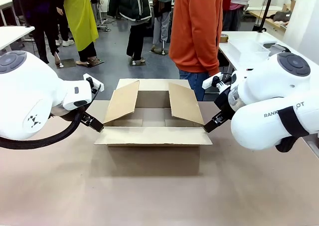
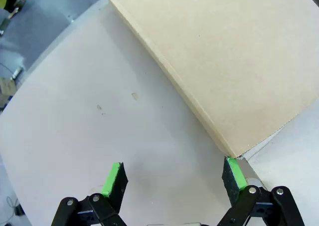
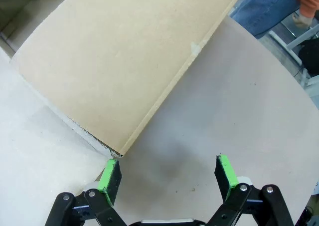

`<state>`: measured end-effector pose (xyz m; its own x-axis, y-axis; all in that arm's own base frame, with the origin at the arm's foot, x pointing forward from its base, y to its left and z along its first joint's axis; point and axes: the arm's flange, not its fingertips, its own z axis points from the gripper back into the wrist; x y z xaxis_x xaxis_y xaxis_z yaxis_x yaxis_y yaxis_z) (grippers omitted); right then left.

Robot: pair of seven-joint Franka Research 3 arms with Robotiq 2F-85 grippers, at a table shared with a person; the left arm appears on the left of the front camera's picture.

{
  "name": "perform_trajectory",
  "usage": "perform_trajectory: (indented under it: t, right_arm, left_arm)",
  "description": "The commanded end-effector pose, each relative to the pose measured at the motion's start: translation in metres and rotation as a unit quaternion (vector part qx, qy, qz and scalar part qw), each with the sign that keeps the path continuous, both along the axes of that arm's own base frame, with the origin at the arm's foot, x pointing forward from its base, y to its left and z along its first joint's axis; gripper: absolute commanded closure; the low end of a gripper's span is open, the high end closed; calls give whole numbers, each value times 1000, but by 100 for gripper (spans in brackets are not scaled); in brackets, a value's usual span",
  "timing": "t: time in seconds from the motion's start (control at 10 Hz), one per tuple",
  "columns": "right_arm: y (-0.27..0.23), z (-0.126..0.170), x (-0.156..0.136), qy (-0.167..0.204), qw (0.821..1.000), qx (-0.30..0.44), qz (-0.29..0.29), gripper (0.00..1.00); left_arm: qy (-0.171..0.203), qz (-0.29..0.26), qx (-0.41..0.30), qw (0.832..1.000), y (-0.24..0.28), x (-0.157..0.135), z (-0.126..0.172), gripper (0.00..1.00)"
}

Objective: Pack the gift set into the box.
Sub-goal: Place both hands on the side flaps of the Package Box and spread them outward.

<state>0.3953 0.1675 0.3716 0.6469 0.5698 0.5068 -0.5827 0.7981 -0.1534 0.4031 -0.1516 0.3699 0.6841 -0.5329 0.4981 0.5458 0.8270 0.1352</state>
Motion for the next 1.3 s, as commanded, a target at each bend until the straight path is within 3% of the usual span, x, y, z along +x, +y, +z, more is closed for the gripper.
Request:
perform_trajectory:
  t: [0.0, 0.2, 0.3, 0.4, 0.5, 0.7, 0.8, 0.9, 1.0, 1.1, 1.2]
  right_arm:
    - [0, 0, 0, 0, 1000, 0, 0, 0]
    - [0, 0, 0, 0, 1000, 0, 0, 0]
    - [-15, 29, -2, -10, 1000, 10, -8, 0]
    - [-29, 52, -5, 6, 999, 48, 21, 0]
    - [-47, 67, -4, 26, 997, 74, -1, 0]
    - [-79, 90, -12, 75, 983, 160, -52, 0]
    - [-102, 106, -17, 135, 962, 228, -72, 0]
    - [-131, 122, -23, 176, 935, 280, -130, 0]
    - [-167, 138, -36, 172, 912, 321, -186, 0]
    - [-207, 149, -53, 161, 886, 393, -187, 0]
    - [-248, 149, -66, 156, 852, 456, -203, 0]
  left_arm:
    - [0, 0, 0, 1000, 0, 0, 0, 0]
    - [0, 0, 0, 1000, 0, 0, 0, 0]
    - [-12, -8, -12, 1000, 15, -17, 30, 0]
    - [-16, -7, -41, 999, 28, -32, 61, 0]
    - [1, 28, -21, 999, 40, -49, 89, 0]
    - [3, 28, -49, 998, 58, -72, 127, 0]
    - [65, -1, -102, 993, 71, -70, 137, 0]
    - [121, -3, -177, 977, 91, -61, 143, 0]
    - [153, 47, -266, 951, 123, -50, 141, 0]
    - [187, 49, -378, 906, 160, -44, 133, 0]
    - [199, 48, -490, 847, 205, -42, 116, 0]
